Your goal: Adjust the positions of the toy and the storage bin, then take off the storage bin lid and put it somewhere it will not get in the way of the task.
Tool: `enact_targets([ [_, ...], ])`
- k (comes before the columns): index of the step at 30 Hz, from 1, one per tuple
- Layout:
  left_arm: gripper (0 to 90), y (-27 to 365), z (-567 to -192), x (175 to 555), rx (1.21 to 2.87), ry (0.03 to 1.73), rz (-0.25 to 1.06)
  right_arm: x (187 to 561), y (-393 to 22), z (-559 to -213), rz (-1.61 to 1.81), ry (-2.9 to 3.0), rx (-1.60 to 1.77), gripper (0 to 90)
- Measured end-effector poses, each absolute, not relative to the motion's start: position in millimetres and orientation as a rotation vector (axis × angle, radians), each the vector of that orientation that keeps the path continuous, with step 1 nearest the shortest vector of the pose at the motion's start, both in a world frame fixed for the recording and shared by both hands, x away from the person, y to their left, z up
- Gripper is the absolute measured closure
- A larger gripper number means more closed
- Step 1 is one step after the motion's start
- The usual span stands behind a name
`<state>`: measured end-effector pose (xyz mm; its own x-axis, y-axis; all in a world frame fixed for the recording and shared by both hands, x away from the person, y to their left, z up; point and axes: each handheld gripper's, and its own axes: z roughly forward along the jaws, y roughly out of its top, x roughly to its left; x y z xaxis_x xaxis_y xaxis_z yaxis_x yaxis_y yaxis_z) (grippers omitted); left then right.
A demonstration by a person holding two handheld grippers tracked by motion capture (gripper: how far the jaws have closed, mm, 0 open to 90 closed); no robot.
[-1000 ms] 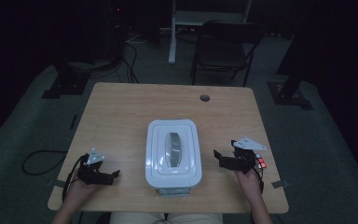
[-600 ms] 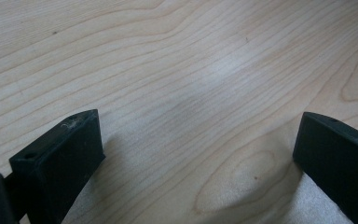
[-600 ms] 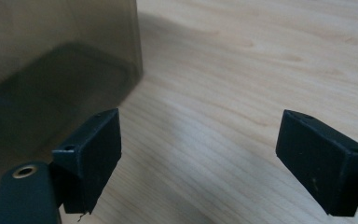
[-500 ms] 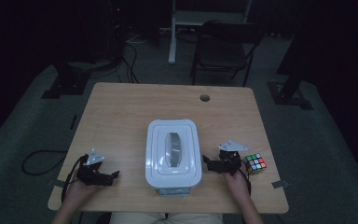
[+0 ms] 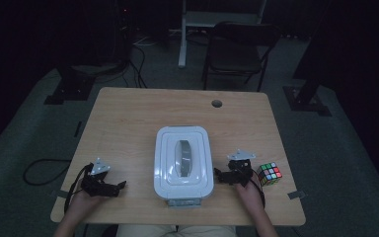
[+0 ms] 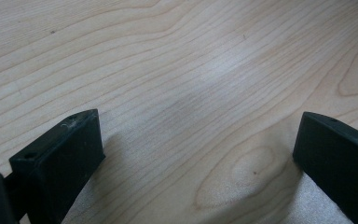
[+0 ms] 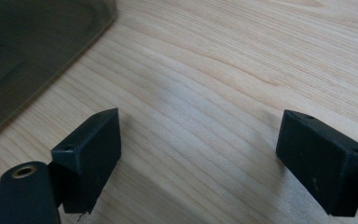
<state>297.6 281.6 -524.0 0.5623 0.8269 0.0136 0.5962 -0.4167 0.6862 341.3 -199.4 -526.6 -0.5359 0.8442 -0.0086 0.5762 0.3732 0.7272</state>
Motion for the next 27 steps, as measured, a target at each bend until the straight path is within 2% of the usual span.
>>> enact_targets([
  [21,2.3,282.5,-520.5,297.8,2.197,1.123,0.457,342.6,-199.7,-526.7,0.97,2.266,1.249,12.6],
  [27,2.3,280.8,-511.1,295.3,2.18,1.133,0.415,342.6,-199.7,-526.7,0.97,2.266,1.249,12.6],
])
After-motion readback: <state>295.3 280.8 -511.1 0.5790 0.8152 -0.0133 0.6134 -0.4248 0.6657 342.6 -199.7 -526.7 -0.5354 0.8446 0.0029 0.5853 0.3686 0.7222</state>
